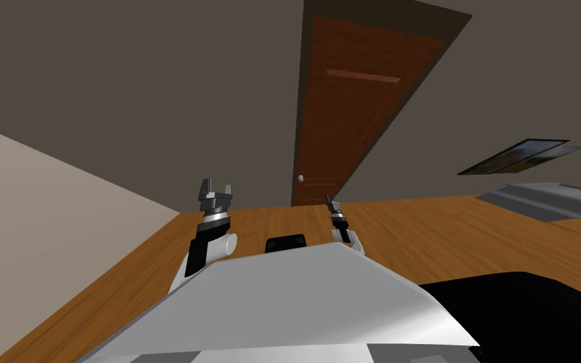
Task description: Pull the door open
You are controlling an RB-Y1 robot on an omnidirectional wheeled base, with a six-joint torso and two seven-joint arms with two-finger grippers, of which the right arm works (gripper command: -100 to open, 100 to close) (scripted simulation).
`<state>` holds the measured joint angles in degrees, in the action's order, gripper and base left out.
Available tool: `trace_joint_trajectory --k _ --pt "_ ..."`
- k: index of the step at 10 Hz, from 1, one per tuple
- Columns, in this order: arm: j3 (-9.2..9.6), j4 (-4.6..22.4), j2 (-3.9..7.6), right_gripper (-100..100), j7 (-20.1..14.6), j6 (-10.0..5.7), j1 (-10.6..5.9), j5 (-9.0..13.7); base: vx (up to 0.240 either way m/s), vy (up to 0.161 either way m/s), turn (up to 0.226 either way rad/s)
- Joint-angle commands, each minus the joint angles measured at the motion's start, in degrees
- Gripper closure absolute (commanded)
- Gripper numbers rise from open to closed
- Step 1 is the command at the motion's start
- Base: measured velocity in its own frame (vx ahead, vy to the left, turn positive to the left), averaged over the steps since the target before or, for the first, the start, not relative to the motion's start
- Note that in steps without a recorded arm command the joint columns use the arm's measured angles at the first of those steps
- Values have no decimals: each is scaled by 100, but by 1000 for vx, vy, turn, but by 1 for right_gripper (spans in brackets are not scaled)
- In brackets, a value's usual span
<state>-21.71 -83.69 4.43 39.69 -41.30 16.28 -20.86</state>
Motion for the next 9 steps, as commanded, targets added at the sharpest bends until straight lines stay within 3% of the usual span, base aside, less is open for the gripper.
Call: trace_joint_trajectory --k 1,9 --pt "-68 176 -15 -100 196 -22 -53 -76 112 25 86" --pt "-392 1081 -165 -100 1045 -236 -282 -401 111 6 78"
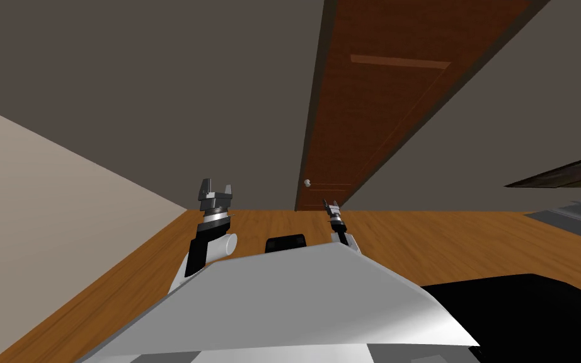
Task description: Pull the door open
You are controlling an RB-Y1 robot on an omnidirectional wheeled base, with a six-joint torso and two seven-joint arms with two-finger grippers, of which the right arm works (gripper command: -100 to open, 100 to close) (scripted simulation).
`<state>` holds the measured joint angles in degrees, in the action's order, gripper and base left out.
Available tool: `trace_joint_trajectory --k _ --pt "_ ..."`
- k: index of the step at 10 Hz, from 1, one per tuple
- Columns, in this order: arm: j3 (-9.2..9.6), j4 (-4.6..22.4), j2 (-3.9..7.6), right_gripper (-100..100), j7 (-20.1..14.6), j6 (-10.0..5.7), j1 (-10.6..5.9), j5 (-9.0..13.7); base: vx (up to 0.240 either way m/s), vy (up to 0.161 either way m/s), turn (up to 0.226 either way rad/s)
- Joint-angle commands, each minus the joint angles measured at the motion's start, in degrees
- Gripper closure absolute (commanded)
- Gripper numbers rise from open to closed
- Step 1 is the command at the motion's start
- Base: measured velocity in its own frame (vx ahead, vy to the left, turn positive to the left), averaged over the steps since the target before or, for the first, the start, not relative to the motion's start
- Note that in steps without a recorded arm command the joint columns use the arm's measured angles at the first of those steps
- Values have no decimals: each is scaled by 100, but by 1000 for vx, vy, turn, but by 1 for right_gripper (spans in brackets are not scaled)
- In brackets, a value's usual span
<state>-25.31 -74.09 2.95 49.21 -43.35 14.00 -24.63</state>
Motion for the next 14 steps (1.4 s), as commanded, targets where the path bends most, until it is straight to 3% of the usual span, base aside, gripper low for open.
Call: trace_joint_trajectory --k 1,8,10,14 --pt "-69 226 -39 -100 192 -56 -81 -61 96 1 77" --pt "-363 1046 -261 -100 961 -249 -289 -355 112 -3 79" --pt "-389 1118 -287 -100 1029 -266 -307 -381 104 -8 47" --pt "-538 1537 -454 -100 1421 -365 -413 -531 85 -7 70"
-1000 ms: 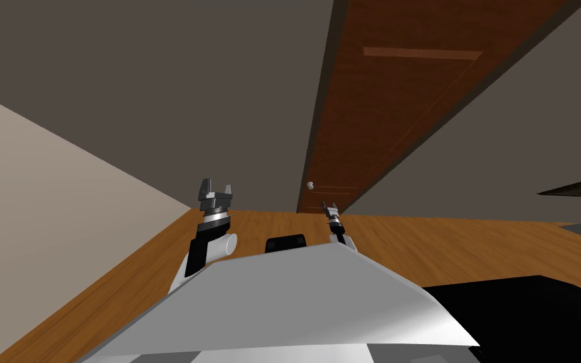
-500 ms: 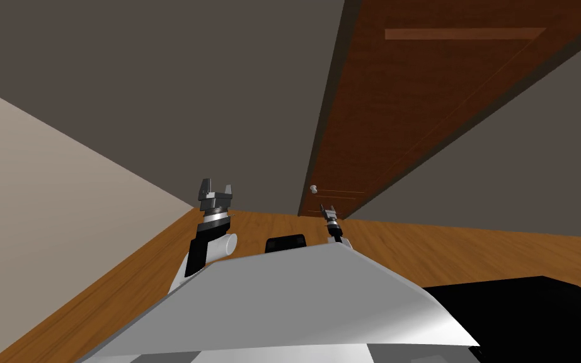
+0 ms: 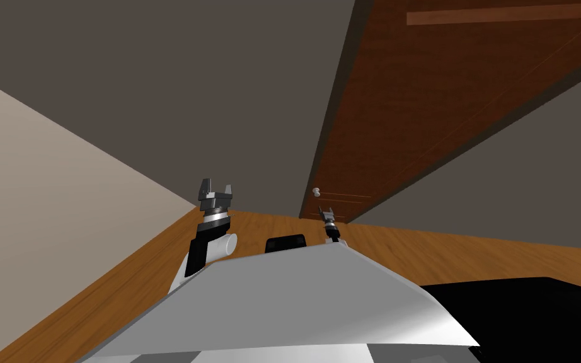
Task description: Pull the door open
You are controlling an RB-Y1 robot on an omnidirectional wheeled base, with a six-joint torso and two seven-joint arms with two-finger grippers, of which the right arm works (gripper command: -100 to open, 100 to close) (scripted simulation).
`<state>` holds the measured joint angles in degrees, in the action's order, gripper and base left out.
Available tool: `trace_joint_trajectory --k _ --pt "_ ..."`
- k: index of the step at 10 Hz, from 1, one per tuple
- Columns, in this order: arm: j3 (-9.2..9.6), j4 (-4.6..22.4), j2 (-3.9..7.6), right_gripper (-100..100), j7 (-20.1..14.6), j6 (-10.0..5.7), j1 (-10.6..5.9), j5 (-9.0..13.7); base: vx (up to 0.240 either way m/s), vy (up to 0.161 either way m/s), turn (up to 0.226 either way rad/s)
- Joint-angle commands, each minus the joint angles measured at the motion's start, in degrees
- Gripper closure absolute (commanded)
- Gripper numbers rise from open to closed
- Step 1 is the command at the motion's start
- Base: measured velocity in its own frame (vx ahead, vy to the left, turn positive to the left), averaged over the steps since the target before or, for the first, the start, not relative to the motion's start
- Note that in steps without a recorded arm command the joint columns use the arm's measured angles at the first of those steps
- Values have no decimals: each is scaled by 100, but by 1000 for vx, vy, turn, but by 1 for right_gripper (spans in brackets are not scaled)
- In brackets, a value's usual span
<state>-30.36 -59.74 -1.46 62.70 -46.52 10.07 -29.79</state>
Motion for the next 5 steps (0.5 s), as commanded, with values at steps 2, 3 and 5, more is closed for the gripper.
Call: trace_joint_trajectory --k 2,3,5 --pt "-101 291 -108 -100 249 -92 -69 -83 104 -12 64" --pt "-81 237 -69 -100 183 -65 -72 -59 47 1 13" --pt "-103 351 183 -100 179 -128 -75 -1 122 7 25"
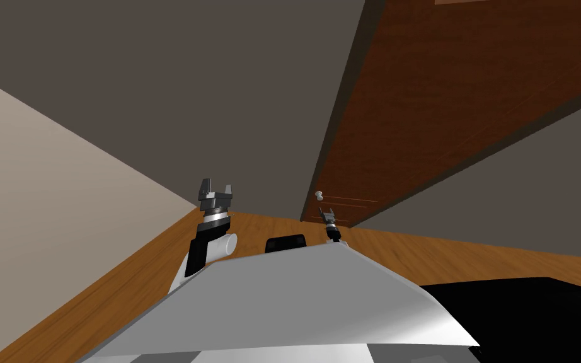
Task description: Pull the door open
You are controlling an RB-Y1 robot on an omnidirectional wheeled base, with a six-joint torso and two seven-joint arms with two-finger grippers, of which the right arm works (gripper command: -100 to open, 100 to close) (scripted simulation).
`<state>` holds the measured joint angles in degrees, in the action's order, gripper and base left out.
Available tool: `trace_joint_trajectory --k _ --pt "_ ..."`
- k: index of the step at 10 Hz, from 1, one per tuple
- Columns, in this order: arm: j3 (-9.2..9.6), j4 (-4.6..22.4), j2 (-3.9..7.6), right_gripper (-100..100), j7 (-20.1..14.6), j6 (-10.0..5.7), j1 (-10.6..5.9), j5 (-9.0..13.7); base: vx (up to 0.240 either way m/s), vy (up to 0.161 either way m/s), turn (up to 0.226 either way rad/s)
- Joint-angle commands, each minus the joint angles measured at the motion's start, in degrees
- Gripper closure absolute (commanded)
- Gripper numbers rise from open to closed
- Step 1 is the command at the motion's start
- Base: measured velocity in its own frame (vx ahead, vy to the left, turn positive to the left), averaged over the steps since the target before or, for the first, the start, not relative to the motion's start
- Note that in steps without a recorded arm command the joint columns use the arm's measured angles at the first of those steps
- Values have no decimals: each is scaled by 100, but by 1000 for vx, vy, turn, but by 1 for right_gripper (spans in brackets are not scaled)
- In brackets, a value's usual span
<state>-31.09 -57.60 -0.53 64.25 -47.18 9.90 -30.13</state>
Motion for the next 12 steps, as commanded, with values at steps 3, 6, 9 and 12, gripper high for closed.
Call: trace_joint_trajectory --k 3,6,9,12 --pt "-60 298 324 -100 -14 -154 -57 132 163 -8 27" --pt "-91 465 423 -100 -54 -249 -55 236 204 4 30" --pt "-105 538 408 -100 -71 -297 -46 284 151 -11 21" --pt "-105 538 408 100 -71 -297 -46 284 -22 2 5"
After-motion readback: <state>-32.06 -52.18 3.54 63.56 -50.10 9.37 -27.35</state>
